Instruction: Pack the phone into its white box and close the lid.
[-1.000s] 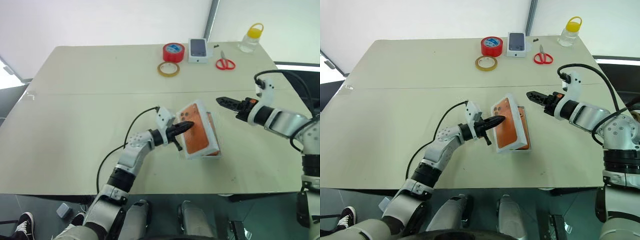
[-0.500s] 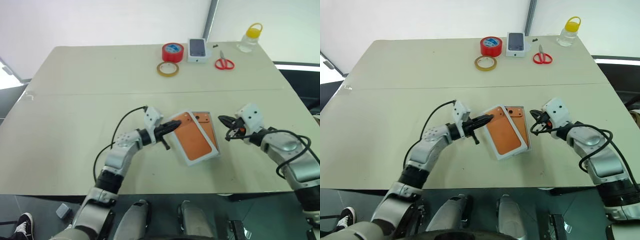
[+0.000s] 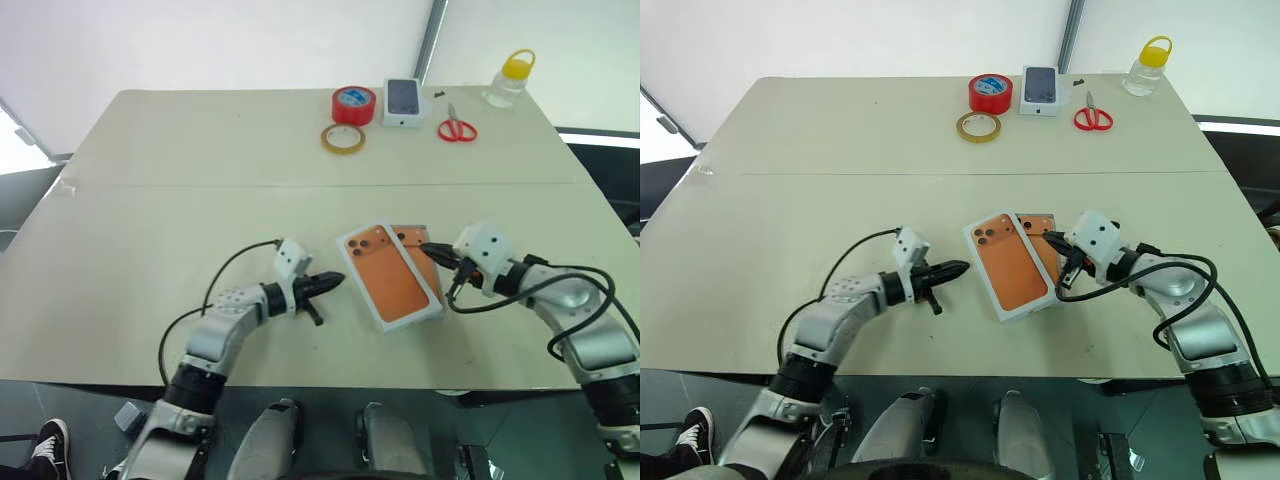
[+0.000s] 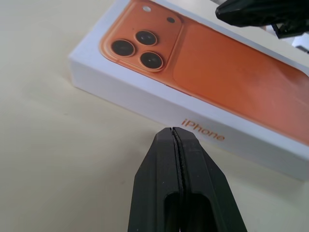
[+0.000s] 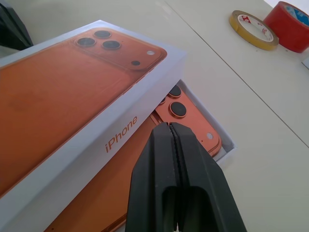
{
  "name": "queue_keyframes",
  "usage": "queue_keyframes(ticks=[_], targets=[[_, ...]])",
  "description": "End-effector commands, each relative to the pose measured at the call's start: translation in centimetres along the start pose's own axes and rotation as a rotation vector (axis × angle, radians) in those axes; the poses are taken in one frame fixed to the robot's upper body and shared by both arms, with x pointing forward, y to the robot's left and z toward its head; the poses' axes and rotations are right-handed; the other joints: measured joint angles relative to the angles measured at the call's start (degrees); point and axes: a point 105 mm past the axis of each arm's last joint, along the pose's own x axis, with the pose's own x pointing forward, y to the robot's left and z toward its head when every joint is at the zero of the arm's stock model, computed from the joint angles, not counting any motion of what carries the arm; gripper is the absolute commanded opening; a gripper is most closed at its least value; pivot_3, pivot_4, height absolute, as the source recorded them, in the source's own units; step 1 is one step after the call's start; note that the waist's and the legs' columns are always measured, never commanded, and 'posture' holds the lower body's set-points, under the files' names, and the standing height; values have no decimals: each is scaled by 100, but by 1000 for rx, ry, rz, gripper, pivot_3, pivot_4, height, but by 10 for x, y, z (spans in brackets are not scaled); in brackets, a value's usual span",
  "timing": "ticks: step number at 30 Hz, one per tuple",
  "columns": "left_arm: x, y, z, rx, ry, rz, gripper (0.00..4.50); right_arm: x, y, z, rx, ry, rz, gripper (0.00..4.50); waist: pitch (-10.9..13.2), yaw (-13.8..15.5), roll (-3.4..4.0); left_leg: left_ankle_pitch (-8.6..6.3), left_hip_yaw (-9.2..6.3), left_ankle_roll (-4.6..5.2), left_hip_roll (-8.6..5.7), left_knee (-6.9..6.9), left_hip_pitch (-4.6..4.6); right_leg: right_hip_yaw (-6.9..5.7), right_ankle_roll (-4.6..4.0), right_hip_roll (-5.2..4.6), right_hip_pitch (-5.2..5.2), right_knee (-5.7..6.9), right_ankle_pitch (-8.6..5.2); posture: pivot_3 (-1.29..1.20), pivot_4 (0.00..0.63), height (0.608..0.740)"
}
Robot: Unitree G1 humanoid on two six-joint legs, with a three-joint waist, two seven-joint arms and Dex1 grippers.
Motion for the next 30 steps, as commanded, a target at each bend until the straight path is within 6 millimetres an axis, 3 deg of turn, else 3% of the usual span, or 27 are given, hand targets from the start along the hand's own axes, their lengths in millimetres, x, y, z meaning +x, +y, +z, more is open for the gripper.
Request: queue_keyframes(ticks=[1,9,18,30], targets=[[12,-2,1,28,-1,-4,0,-1,-3,8,-22,-31,-9,9,-1,15,1,0,0,0,0,0,0,0,0,0,0,0,0,0,150,740],[28,-6,1,26,4,-40,0,-2,2,6,-26,-22,-1,9,-1,39,1,1,0,-1,-5,3,0,-4,1,-6,5,-3,-1,0,150,740],[54,-13,24,17,-62,-78,0,-3,0,4,-30,-12,-33,9,-1,40,-2,1,0,-1,-7,5,0,-8,2,-7,8,-2,0,0,150,740],[75,-14,35,61,-71,-98,0,-11,-6,-5,-37,35,-80,9,0,38,-3,1,0,-2,-8,6,0,-9,2,-6,7,-1,0,0,150,740]])
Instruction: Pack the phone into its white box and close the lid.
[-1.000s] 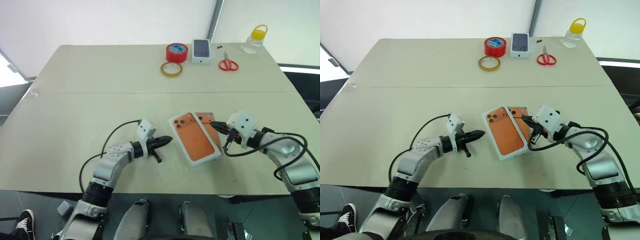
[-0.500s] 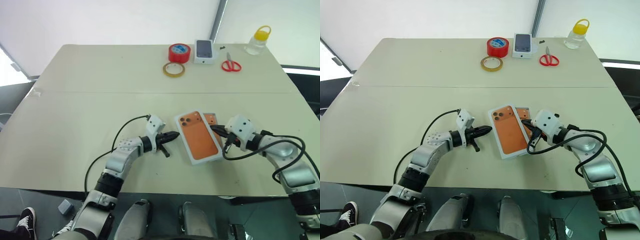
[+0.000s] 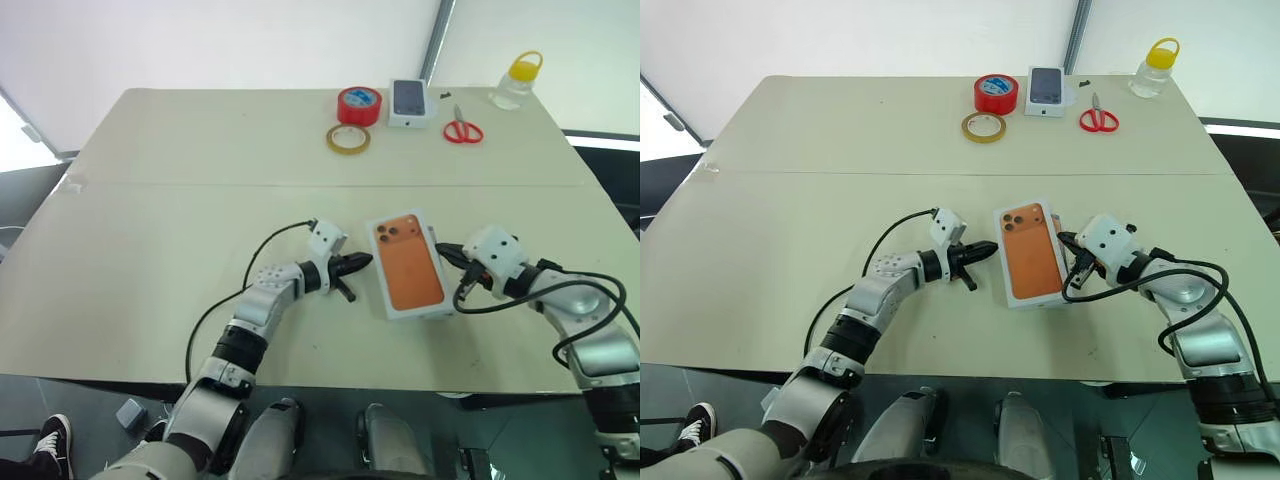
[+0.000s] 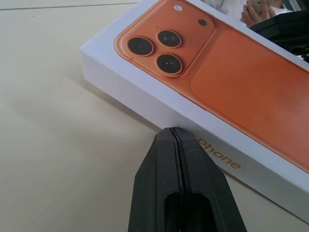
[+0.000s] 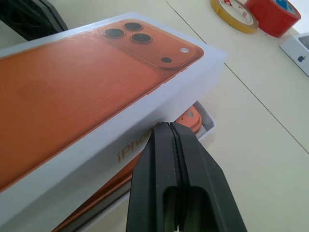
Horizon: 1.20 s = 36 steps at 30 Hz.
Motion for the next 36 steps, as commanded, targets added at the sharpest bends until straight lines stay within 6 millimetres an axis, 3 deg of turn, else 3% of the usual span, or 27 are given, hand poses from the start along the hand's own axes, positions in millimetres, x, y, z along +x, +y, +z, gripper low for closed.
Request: queue_keyframes(ticks=[1,13,23,36], targets=[[15,-15,20,40,-60,-61,0,2,5,9,-26,-29,10,9,0,-8,0,0,0,0,0,-1,0,0,0,0,-1,0,0,0,150,740],[22,-15,23,56,-67,-73,0,4,2,-8,-33,54,-26,9,0,-7,-1,8,0,-14,1,0,0,1,0,3,-3,4,0,0,150,740],[31,-23,18,70,-46,-100,0,8,3,-1,-35,30,-29,9,1,-12,-1,14,3,-25,2,-1,0,1,0,4,-6,5,0,0,150,740],[17,-5,17,40,-59,-30,0,7,2,4,-98,22,-18,9,1,-23,-1,15,3,-25,2,-1,0,1,0,6,-7,7,0,0,150,740]])
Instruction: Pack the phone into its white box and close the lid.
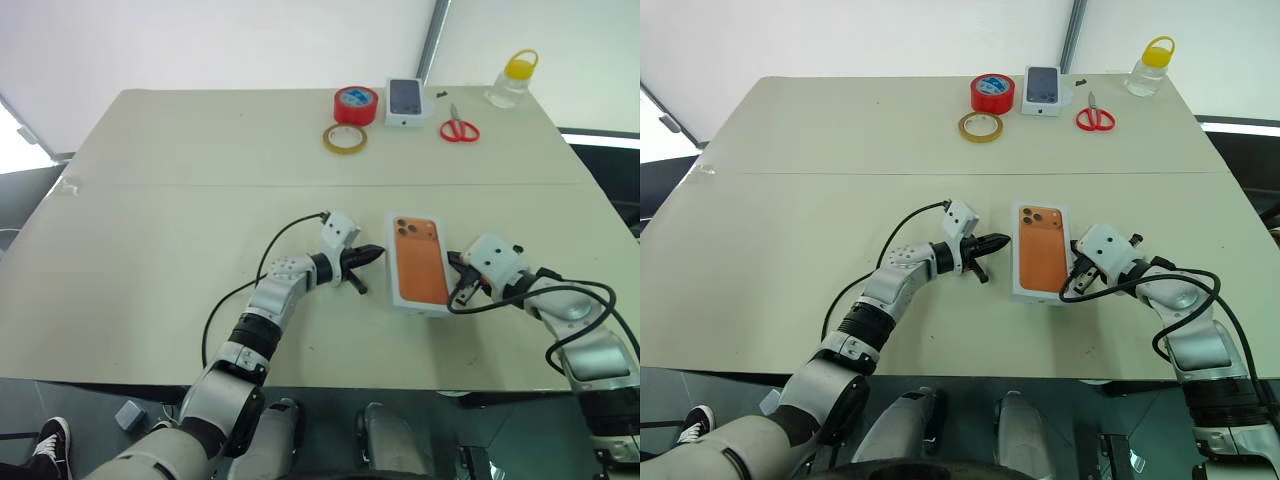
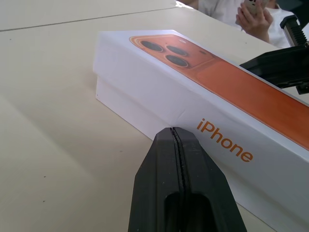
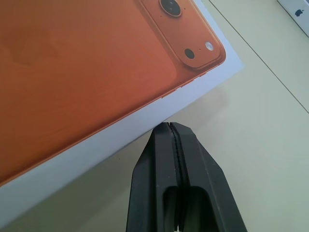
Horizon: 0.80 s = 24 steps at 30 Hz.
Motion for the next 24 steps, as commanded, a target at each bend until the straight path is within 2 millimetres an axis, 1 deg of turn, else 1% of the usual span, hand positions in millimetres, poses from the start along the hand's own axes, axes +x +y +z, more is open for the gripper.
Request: queue_keyframes(ticks=[1,5,8,12,15,16,17,18,19,20,22,24], targets=[[0,-3,10,25,-33,-15,0,1,-3,29,-80,-109,8,9,0,-6,0,0,0,0,0,0,0,0,0,0,0,0,0,0,150,740],[-7,9,21,37,-68,28,0,-3,-25,10,-101,-24,-49,9,0,-24,1,2,1,-3,1,0,0,1,0,4,-3,4,0,0,150,740],[-8,13,32,55,-98,38,0,-6,-40,9,-92,-12,-100,9,0,-22,0,2,1,-3,1,1,0,1,0,12,-2,3,0,0,150,740],[-7,17,48,71,-122,39,0,-5,-50,18,-128,-35,-109,9,0,-15,0,4,2,-7,2,1,-1,2,0,12,-3,3,0,0,150,740],[-5,18,61,94,-147,33,0,-3,-54,35,-84,-108,-125,9,0,-25,0,5,3,-8,2,0,-1,3,0,13,-4,3,0,0,150,740],[-2,17,67,91,-161,29,0,-2,-50,45,-56,-155,-100,9,0,-22,0,5,3,-8,3,1,-1,3,0,14,-3,3,0,0,150,740],[1,16,70,85,-169,26,0,-2,-41,54,-22,-204,-53,9,1,-17,-2,5,3,-9,3,0,-1,2,0,14,-3,3,0,0,150,740],[4,15,72,80,-173,25,0,-2,-35,61,1,-236,-18,9,1,-12,-2,6,2,-9,4,1,-1,2,0,14,-3,3,0,0,150,740],[9,14,70,72,-161,27,0,-2,-21,64,9,-256,47,9,1,-11,-2,6,1,-9,4,1,-2,2,0,14,-3,3,0,0,150,740],[16,13,61,81,-126,40,0,-2,-7,63,-5,-252,108,9,1,4,-2,5,2,-9,4,2,-2,2,0,15,-2,2,0,0,150,740],[24,11,47,124,-73,68,0,-3,14,58,-27,-236,189,9,0,24,-7,5,0,-9,4,5,-1,0,2,14,5,-2,-1,0,150,740],[31,3,27,117,-25,52,0,-3,34,47,-14,-190,256,9,1,20,-10,5,1,-8,-2,6,-2,-1,5,11,6,-4,-3,0,150,740]])
